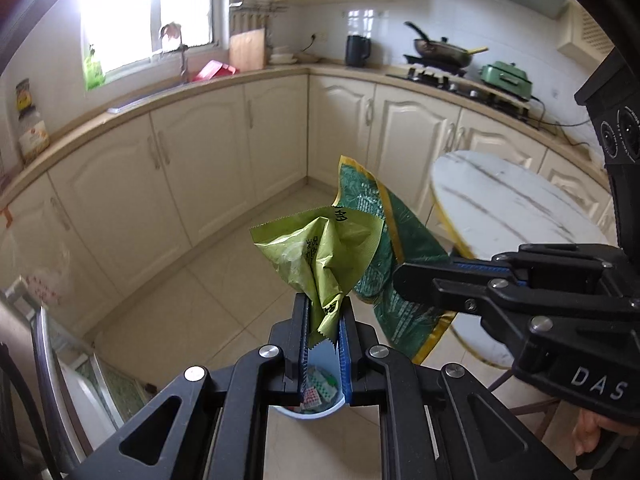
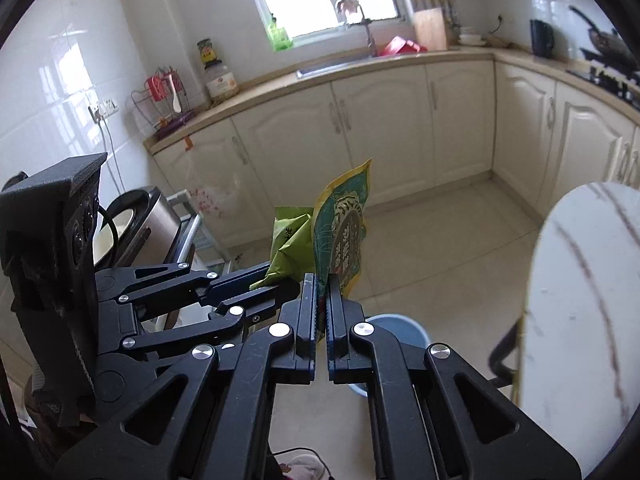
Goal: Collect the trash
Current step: 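Carry the pouch and wrapper to the blue bin and open both tools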
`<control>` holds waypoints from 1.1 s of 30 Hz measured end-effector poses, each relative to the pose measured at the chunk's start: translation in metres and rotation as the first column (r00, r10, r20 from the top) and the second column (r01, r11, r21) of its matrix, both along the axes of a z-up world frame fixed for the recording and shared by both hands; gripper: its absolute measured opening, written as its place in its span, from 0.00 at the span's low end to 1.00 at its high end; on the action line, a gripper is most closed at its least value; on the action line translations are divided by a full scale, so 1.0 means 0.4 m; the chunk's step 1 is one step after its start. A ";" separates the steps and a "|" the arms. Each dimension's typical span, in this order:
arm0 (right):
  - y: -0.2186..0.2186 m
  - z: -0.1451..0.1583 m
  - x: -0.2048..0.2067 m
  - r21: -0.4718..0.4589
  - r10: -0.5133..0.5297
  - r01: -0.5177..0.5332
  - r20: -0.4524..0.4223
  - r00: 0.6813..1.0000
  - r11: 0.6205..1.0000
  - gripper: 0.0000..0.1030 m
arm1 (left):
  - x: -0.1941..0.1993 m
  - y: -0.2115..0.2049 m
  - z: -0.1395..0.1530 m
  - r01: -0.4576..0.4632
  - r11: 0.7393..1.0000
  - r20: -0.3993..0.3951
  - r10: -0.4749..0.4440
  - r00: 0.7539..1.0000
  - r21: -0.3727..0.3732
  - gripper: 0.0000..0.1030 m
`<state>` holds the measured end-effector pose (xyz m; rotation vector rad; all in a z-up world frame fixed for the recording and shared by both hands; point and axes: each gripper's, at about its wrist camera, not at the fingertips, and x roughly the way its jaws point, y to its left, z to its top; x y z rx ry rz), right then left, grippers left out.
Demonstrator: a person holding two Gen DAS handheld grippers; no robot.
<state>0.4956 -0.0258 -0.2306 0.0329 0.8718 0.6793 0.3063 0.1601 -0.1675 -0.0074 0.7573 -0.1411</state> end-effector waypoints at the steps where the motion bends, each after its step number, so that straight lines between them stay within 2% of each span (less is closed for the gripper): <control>1: 0.019 -0.029 0.013 -0.003 0.010 -0.010 -0.021 1.000 1.000 0.05 | 0.008 0.010 -0.021 -0.009 1.000 -0.020 0.009 1.000 -0.006 0.09; 7: 0.089 -0.224 0.097 -0.040 0.021 -0.027 -0.154 0.988 0.999 0.05 | 0.074 0.078 -0.180 -0.038 0.998 -0.161 0.030 0.986 -0.050 0.09; 11: 0.106 -0.396 0.156 -0.080 0.011 -0.032 -0.261 0.965 0.996 0.05 | 0.125 0.111 -0.323 -0.044 0.996 -0.277 0.020 0.961 -0.080 0.09; 14: 0.104 -0.530 0.201 -0.105 -0.009 -0.029 -0.343 0.939 0.994 0.05 | 0.170 0.123 -0.445 -0.045 0.991 -0.373 -0.005 0.928 -0.127 0.09; 19: 0.100 -0.728 0.274 -0.161 -0.053 -0.023 -0.454 0.889 0.987 0.05 | 0.231 0.119 -0.615 -0.057 0.986 -0.498 -0.027 0.867 -0.154 0.09; 21: 0.094 -0.788 0.302 -0.173 -0.069 -0.018 -0.483 0.873 0.985 0.05 | 0.262 0.124 -0.665 -0.059 0.984 -0.531 -0.040 0.846 -0.168 0.09; 24: 0.078 -0.860 0.335 -0.190 -0.088 -0.014 -0.519 0.850 0.982 0.06 | 0.310 0.102 -0.718 -0.044 0.988 -0.570 -0.047 0.820 -0.145 0.10; 26: 0.061 -0.891 0.349 -0.190 -0.097 -0.007 -0.532 0.841 0.982 0.07 | 0.331 0.094 -0.744 -0.044 0.990 -0.584 -0.040 0.811 -0.130 0.14; 28: 0.062 -0.909 0.355 -0.198 -0.105 -0.005 -0.540 0.835 0.980 0.14 | 0.337 0.098 -0.758 -0.055 0.991 -0.594 -0.026 0.804 -0.118 0.17; 29: 0.064 -0.912 0.355 -0.199 -0.105 -0.006 -0.540 0.835 0.980 0.19 | 0.354 0.076 -0.763 -0.058 0.992 -0.598 -0.022 0.801 -0.115 0.21; 30: 0.064 -0.916 0.355 -0.194 -0.103 -0.005 -0.541 0.835 0.981 0.19 | 0.370 0.067 -0.762 -0.061 0.992 -0.603 -0.020 0.797 -0.113 0.26; 32: 0.064 -0.919 0.360 -0.197 -0.102 -0.006 -0.536 0.838 0.980 0.19 | 0.397 0.042 -0.767 -0.076 0.991 -0.611 -0.008 0.792 -0.112 0.50; 33: 0.064 -0.915 0.361 -0.203 -0.104 -0.006 -0.527 0.843 0.979 0.22 | 0.417 0.026 -0.770 -0.083 0.989 -0.610 -0.008 0.793 -0.120 0.51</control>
